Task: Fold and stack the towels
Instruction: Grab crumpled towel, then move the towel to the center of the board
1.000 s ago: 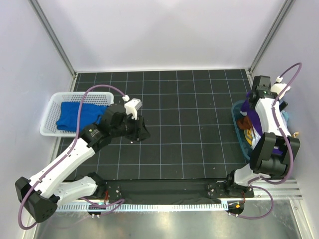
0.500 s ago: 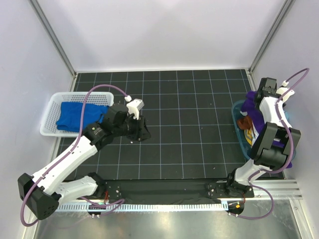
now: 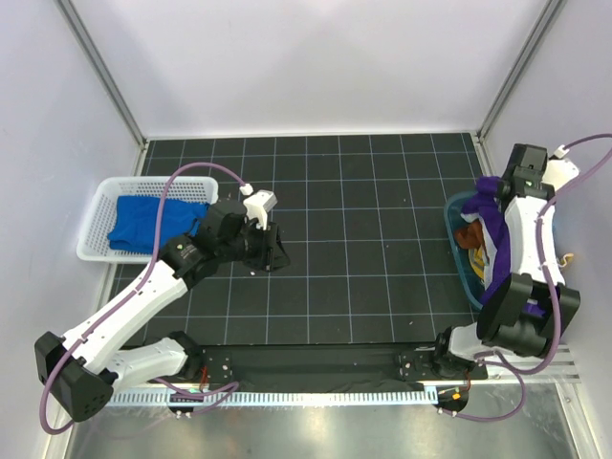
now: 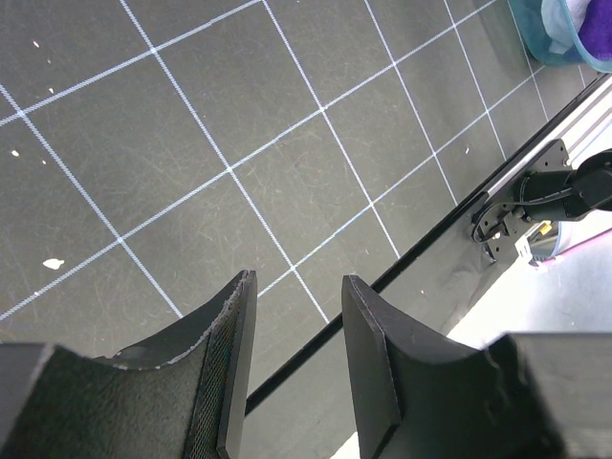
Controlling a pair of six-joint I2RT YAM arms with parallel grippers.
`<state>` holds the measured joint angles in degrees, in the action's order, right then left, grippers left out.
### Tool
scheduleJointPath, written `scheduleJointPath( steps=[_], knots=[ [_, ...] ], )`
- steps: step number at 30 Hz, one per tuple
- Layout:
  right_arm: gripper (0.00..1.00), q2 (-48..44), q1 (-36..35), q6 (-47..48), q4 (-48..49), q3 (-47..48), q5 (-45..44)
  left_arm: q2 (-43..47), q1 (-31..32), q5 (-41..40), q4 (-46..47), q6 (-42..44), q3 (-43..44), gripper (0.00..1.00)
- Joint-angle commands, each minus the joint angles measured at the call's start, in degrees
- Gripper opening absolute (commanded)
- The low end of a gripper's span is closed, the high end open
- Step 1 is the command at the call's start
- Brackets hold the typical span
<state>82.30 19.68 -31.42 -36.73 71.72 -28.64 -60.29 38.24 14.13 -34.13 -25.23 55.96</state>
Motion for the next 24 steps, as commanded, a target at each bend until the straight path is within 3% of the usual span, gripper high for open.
scheduleJointPath(
  steps=[1, 9, 18, 24],
  knots=[
    [0.01, -4.4, 0.1, 0.2, -1.8, 3.9, 4.2, -0.1, 0.0, 1.4, 1.5, -0.3, 0.8, 0.44],
    [0.01, -8.2, -4.2, 1.2, -3.3, 8.2, 10.8, 0.3, 0.0, 0.6, 1.7, -0.5, 0.8, 0.44],
    [0.01, -2.5, -31.3, 0.3, -7.2, 26.0, 4.5, 1.0, -0.4, -6.6, 0.9, -2.4, 2.8, 0.42],
    [0.01, 2.2, -50.0, 0.3, -2.8, 25.8, 2.6, 1.2, -2.8, -9.1, 0.4, -3.9, 4.3, 0.42]
  ],
)
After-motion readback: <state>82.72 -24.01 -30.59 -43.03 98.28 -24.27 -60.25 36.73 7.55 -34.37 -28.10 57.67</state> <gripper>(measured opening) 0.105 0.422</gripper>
